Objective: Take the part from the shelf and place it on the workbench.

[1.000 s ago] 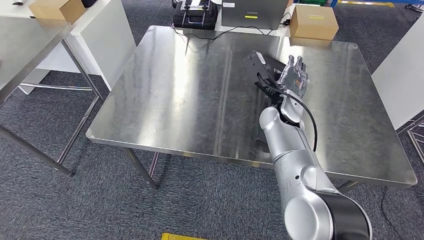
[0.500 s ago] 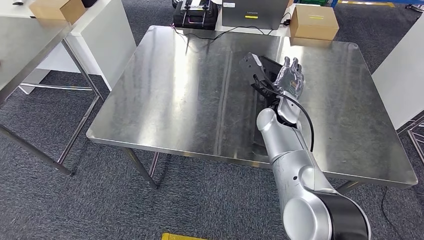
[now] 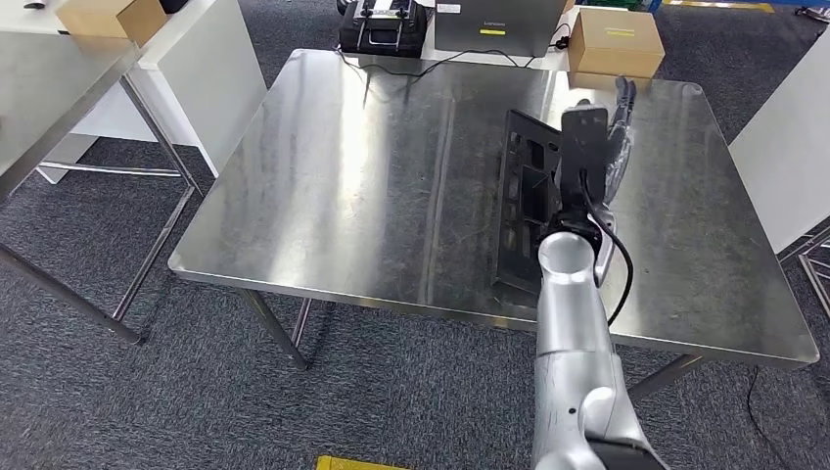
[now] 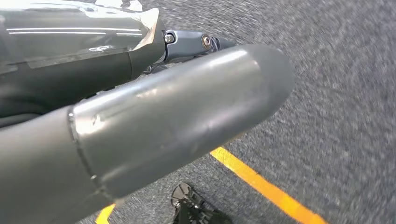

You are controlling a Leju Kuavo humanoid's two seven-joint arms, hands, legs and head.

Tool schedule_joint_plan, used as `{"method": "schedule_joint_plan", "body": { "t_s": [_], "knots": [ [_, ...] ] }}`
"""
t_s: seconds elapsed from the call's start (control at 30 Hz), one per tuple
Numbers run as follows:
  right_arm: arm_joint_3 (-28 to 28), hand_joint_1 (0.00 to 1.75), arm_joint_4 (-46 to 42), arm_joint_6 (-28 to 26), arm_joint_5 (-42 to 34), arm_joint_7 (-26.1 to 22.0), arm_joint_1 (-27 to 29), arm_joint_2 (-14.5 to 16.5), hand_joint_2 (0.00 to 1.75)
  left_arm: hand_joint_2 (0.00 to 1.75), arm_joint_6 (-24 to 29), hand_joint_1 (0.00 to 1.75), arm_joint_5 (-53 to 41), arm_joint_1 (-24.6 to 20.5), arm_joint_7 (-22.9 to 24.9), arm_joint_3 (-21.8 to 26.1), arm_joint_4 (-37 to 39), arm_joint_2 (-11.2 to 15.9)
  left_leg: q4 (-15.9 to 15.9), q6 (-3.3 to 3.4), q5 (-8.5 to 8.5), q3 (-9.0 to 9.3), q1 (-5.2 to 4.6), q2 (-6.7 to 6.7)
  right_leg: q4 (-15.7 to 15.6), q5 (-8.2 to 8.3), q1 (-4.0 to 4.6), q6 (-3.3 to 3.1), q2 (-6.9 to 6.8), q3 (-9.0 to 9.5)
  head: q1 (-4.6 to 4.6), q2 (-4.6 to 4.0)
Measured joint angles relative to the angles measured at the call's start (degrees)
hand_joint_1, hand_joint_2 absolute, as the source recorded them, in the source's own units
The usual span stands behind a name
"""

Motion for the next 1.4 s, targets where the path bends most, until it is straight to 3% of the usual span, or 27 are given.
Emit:
{"method": "schedule_joint_plan", "body": {
  "t_s": [0.13,0.33,0.47,0.53,0.6,0.67,0.73,0.77,0.8,0.87,0.9,0.97,1.07,1.1,1.17,1.23,1.27,1.3,1.33,1.4],
  "knots": [
    [7.32,0.00,-15.41,1.54,-4.92,-4.35,9.01,0.00,0.00,0.00,2.23,0.00,1.70,-0.01,-0.03,1.16,0.00,-0.43,-0.01,-0.04,-0.11,0.01,-0.01,0.02,-0.01,-0.08,-0.01,0.06,0.02,-0.02,0.00,0.00],
    [12.86,0.00,-30.33,3.13,-17.60,-11.51,21.71,-0.90,0.00,0.00,7.00,0.00,4.35,0.00,0.74,3.37,0.02,-1.54,-0.01,0.01,-0.15,0.01,-0.03,-0.05,-0.02,-0.11,-0.01,0.08,-0.01,-0.03,0.01,0.00],
    [14.02,0.00,-34.94,4.55,-21.91,-13.42,30.85,-1.73,0.00,0.00,10.86,0.00,5.21,-0.04,4.61,4.36,0.05,-2.13,0.38,0.90,-0.50,-0.08,-0.26,0.01,-0.41,0.05,-0.60,0.54,0.02,0.16,-0.02,0.00],
    [14.35,0.00,-35.50,5.13,-22.51,-13.97,34.47,-1.92,0.00,0.00,12.50,0.00,6.22,-0.13,6.43,4.97,0.10,-2.55,-0.28,1.44,0.24,0.28,-0.08,0.13,-0.29,0.00,-0.49,0.89,0.00,0.12,-0.01,0.00],
    [14.48,0.00,-35.49,5.74,-22.30,-14.26,37.16,-2.14,0.00,0.00,13.44,0.00,7.54,-0.25,7.38,5.27,0.14,-3.02,-1.23,2.01,1.20,0.55,0.26,0.31,2.55,-2.03,-0.36,0.62,-0.03,-1.11,0.08,0.00],
    [14.51,0.00,-35.10,6.95,-22.49,-14.28,39.13,-2.48,0.00,0.00,14.00,0.00,8.82,-0.32,7.67,5.55,0.15,-3.42,-1.50,2.21,1.59,0.32,0.41,0.44,9.91,-5.97,-0.42,0.03,-0.04,-4.04,0.19,0.00],
    [14.44,0.00,-34.14,8.58,-23.10,-14.02,40.81,-2.80,0.00,0.00,14.42,0.00,9.94,-0.34,7.75,5.92,0.16,-3.80,-1.45,2.01,1.76,0.02,0.44,0.53,16.29,-8.52,-0.55,0.22,-0.05,-6.19,0.24,0.00],
    [14.37,0.00,-33.41,9.37,-23.40,-13.88,41.43,-2.92,0.00,0.00,14.61,0.00,10.37,-0.35,7.76,6.05,0.17,-4.04,-1.39,1.85,1.86,-0.12,0.49,0.57,16.59,-8.55,-0.66,0.64,-0.07,-5.82,0.25,0.00],
    [14.28,0.00,-32.55,10.06,-23.62,-13.80,41.84,-2.99,0.00,0.00,14.77,0.00,10.75,-0.38,7.76,6.12,0.19,-4.27,-1.28,1.67,1.92,-0.28,0.59,0.59,14.52,-7.78,-0.85,1.23,-0.12,-4.26,0.25,0.00],
    [14.10,0.00,-30.70,11.03,-23.84,-13.86,42.09,-3.04,0.00,0.00,15.02,0.00,11.20,-0.48,7.77,6.15,0.25,-4.67,-0.70,1.11,1.88,-0.69,0.82,0.57,6.33,-5.72,-1.32,2.31,-0.29,0.82,0.27,0.00],
    [13.99,0.00,-29.67,11.38,-23.88,-13.98,42.12,-3.02,0.00,0.00,15.09,0.00,11.30,-0.54,7.77,6.15,0.27,-4.77,-0.33,0.73,1.79,-0.99,0.84,0.50,3.35,-4.86,-1.28,2.46,-0.18,2.76,0.31,0.00],
    [13.62,0.00,-27.69,11.84,-23.93,-14.40,42.17,-2.88,0.00,0.00,15.20,0.00,11.29,-0.63,7.81,6.14,0.31,-4.85,0.58,0.06,1.69,-1.53,0.63,0.25,1.38,-4.62,-1.20,1.97,0.16,3.92,0.32,0.00],
    [12.97,0.00,-25.61,12.22,-23.95,-14.90,42.14,-2.52,0.00,0.00,15.29,0.00,11.24,-0.64,7.99,6.14,0.34,-4.95,1.66,-0.65,1.31,-2.41,0.84,0.06,1.88,-4.33,-1.29,0.57,0.32,3.03,0.14,0.00],
    [12.81,0.00,-25.17,12.30,-23.94,-14.94,42.11,-2.40,0.00,0.00,15.32,0.00,11.24,-0.64,8.03,6.14,0.36,-4.98,2.79,-0.92,0.14,-2.99,0.99,0.17,1.85,-4.04,-1.33,0.01,0.26,2.65,0.11,0.00],
    [12.58,0.00,-24.33,12.56,-23.87,-14.95,42.04,-2.20,0.00,0.00,15.47,0.00,11.24,-0.64,8.07,6.14,0.40,-5.06,8.23,-1.35,-4.30,-5.18,1.09,0.41,1.82,-3.29,-1.16,-0.99,0.08,1.67,0.00,0.00],
    [12.39,0.00,-23.32,12.90,-23.72,-14.95,42.01,-2.14,0.00,0.00,15.81,0.00,11.19,-0.64,8.12,6.13,0.42,-5.11,15.44,-1.46,-8.49,-7.63,1.09,0.49,1.86,-2.47,-0.76,-1.55,-0.11,0.48,-0.03,0.00],
    [12.29,0.00,-22.80,13.03,-23.64,-14.95,42.00,-2.12,0.00,0.00,15.98,0.00,11.17,-0.64,8.16,6.13,0.42,-5.12,17.35,-1.33,-9.12,-7.92,1.07,0.49,1.87,-2.04,-0.55,-1.65,-0.17,-0.08,-0.02,0.00],
    [12.17,0.00,-22.31,13.10,-23.57,-14.95,41.96,-2.07,0.00,0.00,16.14,0.00,11.11,-0.64,8.22,6.13,0.42,-5.14,17.12,-1.05,-8.55,-7.10,1.04,0.49,1.88,-1.61,-0.36,-1.69,-0.21,-0.60,-0.03,0.00],
    [12.05,0.00,-21.87,13.16,-23.48,-14.93,41.86,-1.98,0.00,0.00,16.27,0.00,10.99,-0.65,8.34,6.13,0.43,-5.18,14.70,-0.65,-7.12,-5.15,0.99,0.49,1.89,-1.17,-0.17,-1.68,-0.22,-1.09,-0.03,0.00],
    [11.83,0.00,-20.79,13.23,-23.29,-14.76,41.42,-1.64,0.00,0.00,16.58,0.00,10.55,-0.81,8.76,6.11,0.44,-5.28,6.42,0.33,-4.65,0.50,0.68,0.55,1.86,-0.24,0.11,-1.50,-0.20,-1.85,-0.02,0.00]
  ]
}}
